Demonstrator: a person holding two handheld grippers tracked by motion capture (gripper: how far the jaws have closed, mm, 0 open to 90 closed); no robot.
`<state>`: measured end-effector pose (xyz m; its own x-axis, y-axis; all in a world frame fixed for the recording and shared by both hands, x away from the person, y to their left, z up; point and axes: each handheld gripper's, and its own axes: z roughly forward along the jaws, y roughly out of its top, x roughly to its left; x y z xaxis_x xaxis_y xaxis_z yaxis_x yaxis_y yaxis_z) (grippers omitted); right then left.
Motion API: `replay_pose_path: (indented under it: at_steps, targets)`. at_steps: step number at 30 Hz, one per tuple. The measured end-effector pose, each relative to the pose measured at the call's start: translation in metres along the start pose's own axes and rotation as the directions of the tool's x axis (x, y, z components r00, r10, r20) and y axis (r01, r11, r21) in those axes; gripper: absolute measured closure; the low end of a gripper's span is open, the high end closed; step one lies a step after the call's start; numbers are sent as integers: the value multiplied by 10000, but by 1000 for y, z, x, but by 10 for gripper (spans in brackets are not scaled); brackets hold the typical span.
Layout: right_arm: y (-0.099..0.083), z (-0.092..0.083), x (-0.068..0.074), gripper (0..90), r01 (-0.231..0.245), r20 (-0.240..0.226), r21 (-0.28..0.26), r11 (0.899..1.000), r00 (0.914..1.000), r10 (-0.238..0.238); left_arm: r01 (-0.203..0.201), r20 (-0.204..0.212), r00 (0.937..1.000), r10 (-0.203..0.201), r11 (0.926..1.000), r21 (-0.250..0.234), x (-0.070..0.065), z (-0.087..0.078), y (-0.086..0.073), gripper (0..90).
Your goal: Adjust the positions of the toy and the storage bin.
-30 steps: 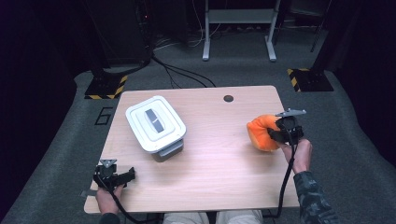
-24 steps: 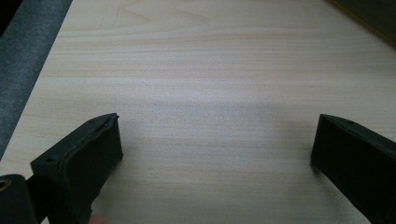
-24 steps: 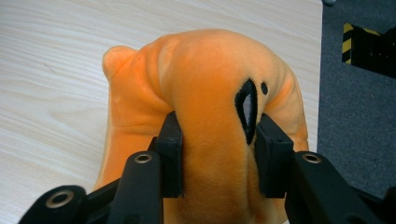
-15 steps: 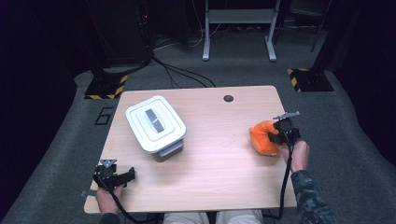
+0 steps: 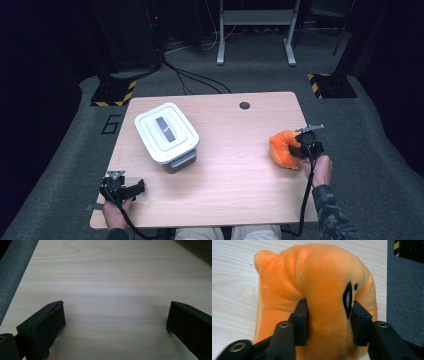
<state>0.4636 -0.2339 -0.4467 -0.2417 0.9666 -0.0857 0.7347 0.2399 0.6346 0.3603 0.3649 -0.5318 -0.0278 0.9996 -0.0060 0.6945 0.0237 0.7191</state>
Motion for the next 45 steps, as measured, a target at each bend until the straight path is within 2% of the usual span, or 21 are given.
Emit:
replay_pose_path:
  at_steps: [2, 3, 5, 7, 10, 12, 17, 22, 25, 26, 35, 41, 45]
  targets:
    - [2, -3, 0, 372, -64, -51, -156, 9999, 10000, 63, 3, 2, 10000, -3, 10000, -1, 0, 0, 0, 16]
    - [3, -5, -1, 340, -240, -102, -167, 9996, 9997, 238, 1, 2, 10000, -1, 10000, 1, 0, 0, 0, 16]
    - [4, -9, -2, 237, -339, -211, -401, 9986, 9992, 331, 2, 2, 10000, -2, 10000, 1, 0, 0, 0, 16]
    - [6, -15, -2, 175, -446, -366, -580, 9973, 9984, 425, 0, 3, 10000, 0, 10000, 0, 0, 0, 0, 16]
    - [7, -20, -1, 150, -426, -472, -792, 9959, 9981, 389, 1, 0, 10000, -1, 10000, -3, 0, 0, 0, 16]
    - [9, -28, 3, 135, -421, -645, -924, 9948, 9973, 362, -2, 3, 10000, 2, 10000, 1, 0, 0, 0, 16]
    - [12, -34, 11, 108, -374, -1011, -1053, 9937, 9945, 267, 0, 1, 10000, 0, 10000, 1, 0, 0, 0, 16]
    - [16, -38, 24, 90, -55, -1296, -1112, 9938, 9915, -90, -4, 2, 10000, 4, 10000, 4, 0, 0, 0, 16]
    - [20, -40, 39, 88, 316, -1490, -1113, 9933, 9877, -481, 0, 2, 10000, 0, 10000, 1, 0, 0, 0, 16]
    - [20, -40, 39, 88, 316, -1490, -1113, 9933, 9877, -481, -1, 3, 10000, 1, 10000, -1, 0, 0, 0, 16]
    - [32, -45, 82, 89, 966, -2383, -1396, 9855, 9627, -1281, 0, 3, 10000, 0, 10000, -3, 0, 0, 0, 16]
    - [39, -44, 104, 88, 1337, -2682, -1502, 9796, 9482, -1706, -2, 7, 10000, 2, 10000, -5, 0, 0, 0, 16]
    - [43, -45, 114, 88, 1471, -2786, -1491, 9778, 9426, -1843, 0, 20, 10000, 0, 10000, -14, 0, 0, 0, 17]
